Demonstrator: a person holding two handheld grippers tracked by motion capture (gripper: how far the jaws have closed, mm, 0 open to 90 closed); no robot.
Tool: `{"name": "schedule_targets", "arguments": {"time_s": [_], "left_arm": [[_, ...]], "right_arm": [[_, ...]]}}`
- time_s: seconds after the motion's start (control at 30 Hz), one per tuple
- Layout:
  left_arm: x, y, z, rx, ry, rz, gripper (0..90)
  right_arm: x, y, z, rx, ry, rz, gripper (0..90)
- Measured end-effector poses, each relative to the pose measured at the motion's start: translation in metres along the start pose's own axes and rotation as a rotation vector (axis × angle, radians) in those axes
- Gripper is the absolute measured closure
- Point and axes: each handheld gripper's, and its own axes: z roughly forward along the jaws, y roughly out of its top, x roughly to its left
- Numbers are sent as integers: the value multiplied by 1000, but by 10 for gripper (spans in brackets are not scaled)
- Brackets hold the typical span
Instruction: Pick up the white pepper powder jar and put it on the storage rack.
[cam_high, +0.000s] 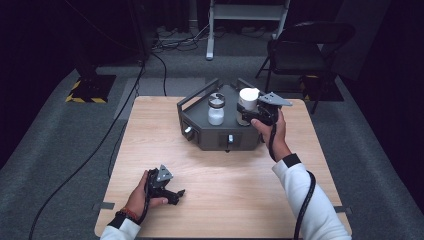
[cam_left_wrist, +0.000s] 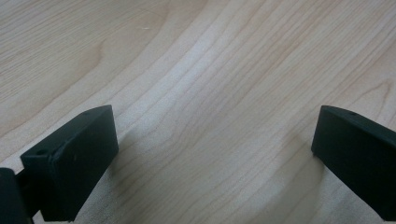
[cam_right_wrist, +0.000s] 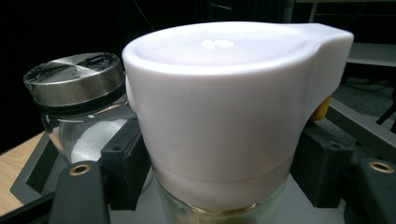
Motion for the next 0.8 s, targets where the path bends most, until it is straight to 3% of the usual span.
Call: {"name": "schedule_targets", "arguments": {"time_s": [0.2,0.43,0.8], "left_arm": [[0,0,0,0,0,0,0],[0,0,0,0,0,-1,0],[0,0,0,0,0,0,0]], "right_arm": [[-4,4,1,48,22,-37,217],[-6,7,-11,64,-12,-71,34],[-8,20,-31,117,-11,-150,24]]}}
